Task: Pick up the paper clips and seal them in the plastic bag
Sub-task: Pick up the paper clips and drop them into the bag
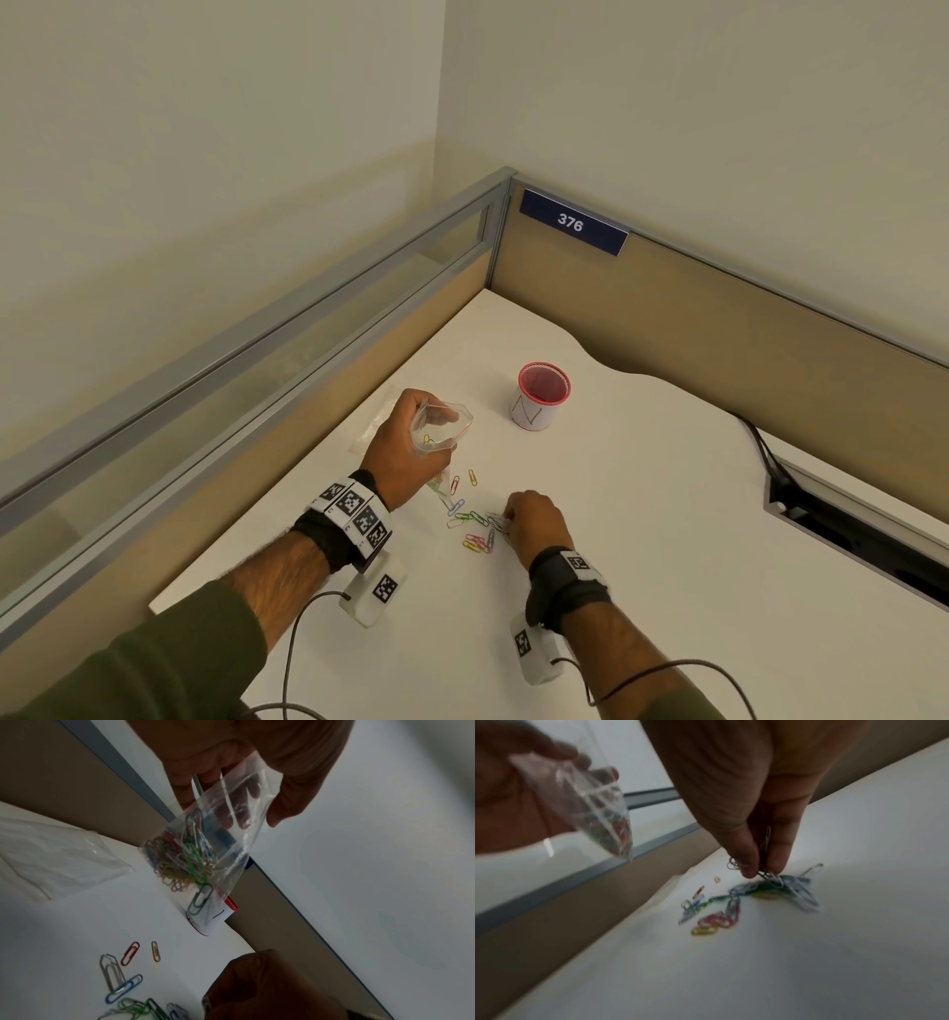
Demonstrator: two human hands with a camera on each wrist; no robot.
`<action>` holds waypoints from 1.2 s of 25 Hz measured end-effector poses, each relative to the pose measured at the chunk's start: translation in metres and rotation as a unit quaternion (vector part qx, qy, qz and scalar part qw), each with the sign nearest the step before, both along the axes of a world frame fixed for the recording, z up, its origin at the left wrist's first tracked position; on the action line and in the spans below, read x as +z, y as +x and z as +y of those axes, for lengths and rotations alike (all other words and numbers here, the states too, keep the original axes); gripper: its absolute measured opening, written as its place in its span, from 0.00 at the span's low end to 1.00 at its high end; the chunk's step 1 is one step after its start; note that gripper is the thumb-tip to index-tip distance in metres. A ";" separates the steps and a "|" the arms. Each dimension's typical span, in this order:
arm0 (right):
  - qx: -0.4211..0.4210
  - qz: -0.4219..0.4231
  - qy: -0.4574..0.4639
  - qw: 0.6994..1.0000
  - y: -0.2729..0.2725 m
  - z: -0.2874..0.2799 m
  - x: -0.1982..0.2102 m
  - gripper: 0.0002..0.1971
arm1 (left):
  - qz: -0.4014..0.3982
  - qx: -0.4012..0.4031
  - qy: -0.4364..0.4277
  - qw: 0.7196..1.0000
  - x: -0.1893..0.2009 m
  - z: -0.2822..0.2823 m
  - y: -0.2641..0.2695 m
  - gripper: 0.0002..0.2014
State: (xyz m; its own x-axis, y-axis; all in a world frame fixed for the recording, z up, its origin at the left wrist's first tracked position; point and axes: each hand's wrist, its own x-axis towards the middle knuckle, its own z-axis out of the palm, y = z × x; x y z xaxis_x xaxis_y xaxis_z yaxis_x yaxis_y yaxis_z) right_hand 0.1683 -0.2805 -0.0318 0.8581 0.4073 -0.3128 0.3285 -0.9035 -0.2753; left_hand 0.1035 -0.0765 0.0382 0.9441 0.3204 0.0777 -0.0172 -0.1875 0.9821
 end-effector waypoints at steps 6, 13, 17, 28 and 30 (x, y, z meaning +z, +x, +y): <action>-0.153 0.038 0.240 0.958 0.010 -0.014 0.056 0.05 | 0.008 0.001 0.006 1.000 -0.004 -0.002 0.000 0.23; -0.092 -0.005 0.411 0.907 0.009 0.022 0.160 0.04 | 0.014 -0.012 0.005 1.000 -0.003 -0.015 0.003 0.23; -0.022 -0.034 0.377 0.925 0.002 0.053 0.171 0.04 | 0.026 -0.011 0.033 0.999 0.004 -0.023 0.004 0.24; 0.033 -0.112 0.277 0.954 -0.003 0.055 0.169 0.08 | 0.025 -0.015 0.037 0.999 0.007 -0.025 0.002 0.23; 0.015 -0.112 0.258 0.959 0.001 0.050 0.166 0.06 | 0.019 -0.020 0.036 0.999 0.007 -0.025 0.001 0.23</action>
